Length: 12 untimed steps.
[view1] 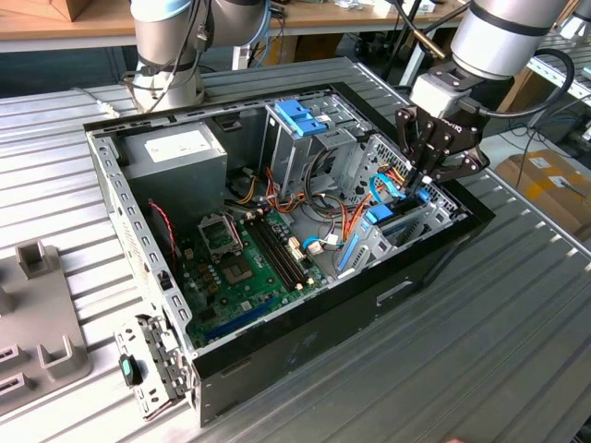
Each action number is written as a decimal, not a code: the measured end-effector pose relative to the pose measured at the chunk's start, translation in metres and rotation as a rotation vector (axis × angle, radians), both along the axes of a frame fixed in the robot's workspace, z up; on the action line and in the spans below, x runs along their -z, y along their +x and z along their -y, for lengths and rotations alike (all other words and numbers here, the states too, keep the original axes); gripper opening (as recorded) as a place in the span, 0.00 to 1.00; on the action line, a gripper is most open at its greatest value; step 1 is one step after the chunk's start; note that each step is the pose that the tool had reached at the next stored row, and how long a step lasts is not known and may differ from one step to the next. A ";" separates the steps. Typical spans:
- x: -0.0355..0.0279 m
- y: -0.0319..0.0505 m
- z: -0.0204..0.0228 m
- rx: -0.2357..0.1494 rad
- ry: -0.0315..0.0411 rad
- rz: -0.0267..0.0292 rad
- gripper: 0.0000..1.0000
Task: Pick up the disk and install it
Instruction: 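Insert the second disk wire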
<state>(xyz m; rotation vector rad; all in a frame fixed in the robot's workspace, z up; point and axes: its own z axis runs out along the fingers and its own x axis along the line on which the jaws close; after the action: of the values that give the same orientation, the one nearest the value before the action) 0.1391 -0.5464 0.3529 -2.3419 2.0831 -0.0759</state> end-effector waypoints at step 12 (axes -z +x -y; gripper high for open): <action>0.0038 0.0000 0.0001 0.078 0.0000 0.0000 0.16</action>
<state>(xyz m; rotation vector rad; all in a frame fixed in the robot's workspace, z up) 0.1390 -0.5465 0.3491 -2.2600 2.1744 -0.0763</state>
